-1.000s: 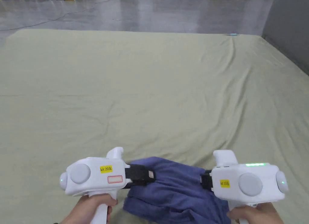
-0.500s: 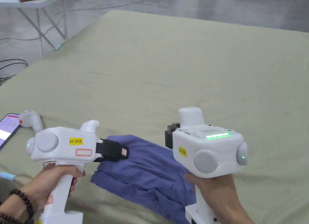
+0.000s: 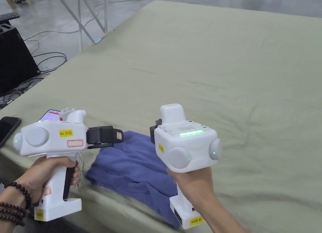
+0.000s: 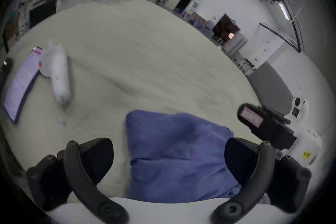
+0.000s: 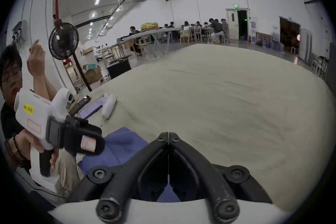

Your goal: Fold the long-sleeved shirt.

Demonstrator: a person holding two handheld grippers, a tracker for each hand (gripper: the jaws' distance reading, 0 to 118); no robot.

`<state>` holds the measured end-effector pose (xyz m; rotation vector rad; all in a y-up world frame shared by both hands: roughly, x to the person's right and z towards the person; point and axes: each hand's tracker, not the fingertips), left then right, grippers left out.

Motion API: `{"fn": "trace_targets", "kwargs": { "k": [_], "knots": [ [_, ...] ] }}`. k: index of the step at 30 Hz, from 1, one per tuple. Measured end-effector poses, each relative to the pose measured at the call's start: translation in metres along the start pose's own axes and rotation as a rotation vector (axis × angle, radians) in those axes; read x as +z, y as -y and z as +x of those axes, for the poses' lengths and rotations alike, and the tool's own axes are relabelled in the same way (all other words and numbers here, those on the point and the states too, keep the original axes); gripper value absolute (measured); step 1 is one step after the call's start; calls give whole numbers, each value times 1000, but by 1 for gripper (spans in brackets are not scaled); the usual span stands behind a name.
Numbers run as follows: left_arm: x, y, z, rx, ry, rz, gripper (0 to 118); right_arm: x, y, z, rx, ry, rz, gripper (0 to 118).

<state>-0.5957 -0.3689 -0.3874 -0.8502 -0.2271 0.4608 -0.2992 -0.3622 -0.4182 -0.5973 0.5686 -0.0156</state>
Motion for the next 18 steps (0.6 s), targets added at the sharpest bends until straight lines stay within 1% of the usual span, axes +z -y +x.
{"fn": "trace_targets", "kwargs": {
  "k": [1,2,3,4,5,6,7,9,10,12,15,17,18],
  "knots": [
    [6,-4,6,-14,-53,18,118,12,-3,3,4,9,4,0],
    [24,-8,25,-42,-112,48,117,22,-6,8,6,20,16,0],
    [32,-11,36,-80,-126,62,109,32,-10,12,5,28,30,0],
    [41,-14,50,-113,-140,88,91,47,-16,18,5,36,47,0],
    [49,-16,66,-142,-123,123,54,62,-22,23,9,47,64,0],
    [62,-13,92,-175,-120,167,7,79,-28,29,19,59,89,0],
    [71,-13,115,-203,-112,216,0,97,-35,36,27,76,124,0],
    [83,-9,163,-286,-92,278,0,133,-49,50,42,128,179,0],
    [90,-5,191,-321,-56,315,0,154,-56,59,45,151,197,0],
    [99,3,243,-371,-9,364,0,196,-69,78,22,181,231,0],
    [105,18,318,-467,-73,480,0,262,-83,109,-16,248,301,0],
    [106,31,371,-540,-86,571,0,308,-86,131,-6,317,357,0],
    [98,32,383,-565,-85,617,0,327,-86,140,-5,349,371,0]
  ]
}}
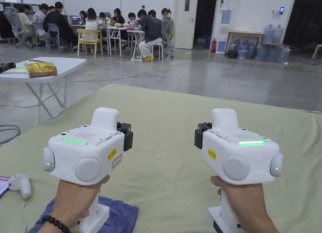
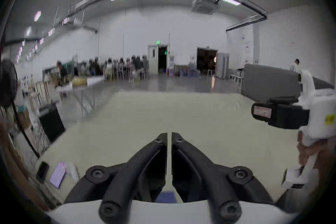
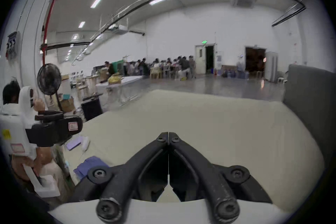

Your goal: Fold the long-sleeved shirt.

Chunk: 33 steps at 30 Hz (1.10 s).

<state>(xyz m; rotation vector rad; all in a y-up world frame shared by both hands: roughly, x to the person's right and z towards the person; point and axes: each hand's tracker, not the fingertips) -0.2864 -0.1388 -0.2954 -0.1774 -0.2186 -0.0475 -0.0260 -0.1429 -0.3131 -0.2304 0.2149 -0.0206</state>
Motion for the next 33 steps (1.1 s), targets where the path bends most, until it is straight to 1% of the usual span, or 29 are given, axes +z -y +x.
{"fn": "trace_targets", "kwargs": {
  "k": [1,2,4,5,6,8,10,12,13,15,16,19,21,22,23,25,28,33],
  "knots": [
    [-2,-6,19,-4,1,25,0,14,-6,18,-6,40,0,0],
    [-4,-12,38,0,0,51,0,28,-10,37,-29,77,-2,0],
    [-11,-18,66,23,48,90,0,52,-14,70,-61,117,31,0],
    [-13,-20,80,35,49,109,0,65,-15,85,-72,146,53,0],
    [-16,-22,91,41,56,112,0,75,-16,97,-71,184,74,0],
    [-21,-16,111,40,62,161,0,95,-14,119,-27,281,111,0],
    [-20,-4,127,32,40,181,0,112,-8,137,-7,353,152,0],
    [-14,12,136,50,25,174,0,128,2,148,5,369,207,0],
    [-6,21,139,60,28,182,0,139,9,151,23,374,214,0],
    [11,37,146,68,13,185,0,155,25,153,50,424,243,0],
    [18,46,148,71,3,184,0,162,34,152,55,435,250,0],
    [37,65,151,69,-6,170,0,178,58,150,55,467,222,0],
    [44,79,155,63,-11,163,0,187,76,148,33,513,199,0],
    [46,86,156,51,-6,155,0,190,83,149,20,520,197,0],
    [47,94,158,31,4,150,0,193,90,150,23,519,192,0],
    [46,106,161,26,25,132,0,197,103,149,29,567,186,0],
    [39,122,160,84,73,53,0,203,117,155,0,543,183,0],
    [38,135,164,46,61,31,0,202,131,155,20,557,154,0]
  ]
}}
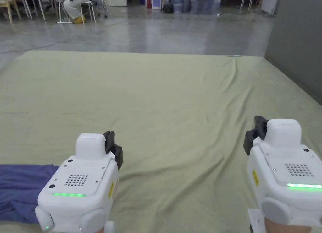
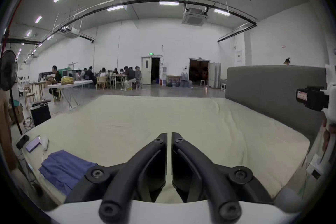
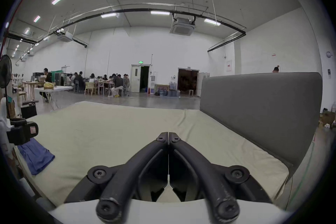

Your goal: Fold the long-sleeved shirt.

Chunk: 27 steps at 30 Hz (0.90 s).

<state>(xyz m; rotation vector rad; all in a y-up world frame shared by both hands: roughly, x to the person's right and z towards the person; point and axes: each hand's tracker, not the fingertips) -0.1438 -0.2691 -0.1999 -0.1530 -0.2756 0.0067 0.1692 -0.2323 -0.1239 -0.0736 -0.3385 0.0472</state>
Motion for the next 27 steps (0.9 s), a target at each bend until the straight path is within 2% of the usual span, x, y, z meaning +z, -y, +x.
{"fn": "trace_targets", "kwargs": {
  "k": [19,20,21,22,23,24,26,27],
  "knots": [
    [11,-6,3,-21,6,13,0,3,3,5,-43,9,-43,0],
    [11,-6,3,-19,14,13,3,3,3,5,-40,8,-45,0],
    [10,-6,2,-7,32,9,25,3,3,5,-37,8,-47,24],
    [10,-6,3,4,33,8,56,4,4,5,-38,9,-47,54],
    [10,-6,3,14,32,8,92,4,4,5,-48,9,-52,85],
    [10,-5,4,14,27,9,117,2,3,6,-64,4,-63,110],
    [6,-3,6,0,18,2,118,-2,5,6,-78,5,-78,113],
    [7,0,6,-20,33,140,118,-2,8,5,-73,23,-67,113]
  ]
}}
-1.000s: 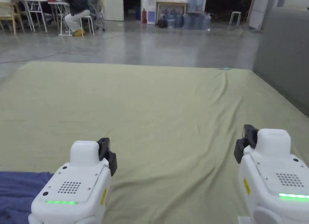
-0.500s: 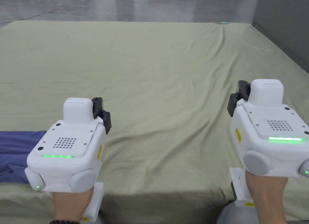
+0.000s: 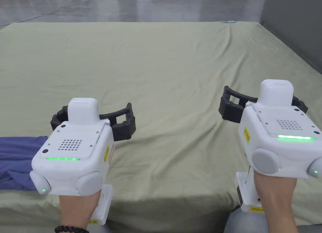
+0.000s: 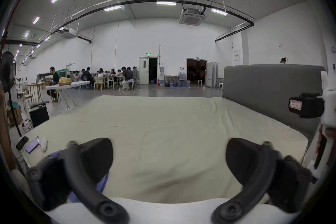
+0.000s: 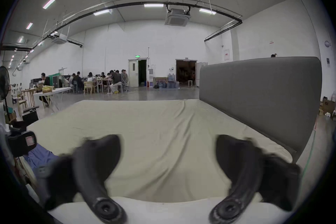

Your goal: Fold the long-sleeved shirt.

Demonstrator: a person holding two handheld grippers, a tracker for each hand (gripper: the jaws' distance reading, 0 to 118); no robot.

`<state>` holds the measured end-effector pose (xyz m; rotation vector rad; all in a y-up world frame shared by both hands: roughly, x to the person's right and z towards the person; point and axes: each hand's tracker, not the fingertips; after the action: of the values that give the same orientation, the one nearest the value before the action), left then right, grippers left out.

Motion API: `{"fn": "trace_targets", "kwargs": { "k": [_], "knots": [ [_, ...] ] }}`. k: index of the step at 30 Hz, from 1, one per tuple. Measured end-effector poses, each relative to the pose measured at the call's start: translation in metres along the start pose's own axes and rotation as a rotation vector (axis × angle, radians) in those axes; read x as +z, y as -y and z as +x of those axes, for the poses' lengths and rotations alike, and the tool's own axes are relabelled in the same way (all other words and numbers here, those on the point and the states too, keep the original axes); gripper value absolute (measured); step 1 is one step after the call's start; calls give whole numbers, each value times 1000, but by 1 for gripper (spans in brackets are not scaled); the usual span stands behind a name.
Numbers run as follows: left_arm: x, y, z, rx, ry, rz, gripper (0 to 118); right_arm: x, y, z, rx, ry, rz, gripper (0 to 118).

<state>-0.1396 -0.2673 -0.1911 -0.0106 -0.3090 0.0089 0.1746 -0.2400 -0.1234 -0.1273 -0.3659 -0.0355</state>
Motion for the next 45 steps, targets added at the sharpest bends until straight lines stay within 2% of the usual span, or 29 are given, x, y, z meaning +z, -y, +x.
{"fn": "trace_targets", "kwargs": {
  "k": [5,8,11,13,22,29,35,45],
  "knots": [
    [-4,9,7,-187,-87,-50,118,-1,2,-5,27,-2,48,113],
    [-5,8,4,-142,-87,-67,117,-5,7,-6,-14,-71,129,113],
    [-3,8,-2,-66,-90,-82,117,-8,4,-15,71,-5,9,113],
    [-1,4,-7,-45,-87,-91,117,-9,8,-16,65,-39,27,113],
    [-1,2,-12,-16,-101,-84,117,-5,9,-19,101,-63,44,113],
    [1,1,-11,-52,-89,-95,117,-6,7,-18,66,-64,45,113],
    [3,0,-12,-43,-94,-95,117,-7,7,-20,91,-58,39,113],
    [7,-1,-10,-35,-94,-105,117,-2,7,-18,73,-53,28,113]
  ]
}}
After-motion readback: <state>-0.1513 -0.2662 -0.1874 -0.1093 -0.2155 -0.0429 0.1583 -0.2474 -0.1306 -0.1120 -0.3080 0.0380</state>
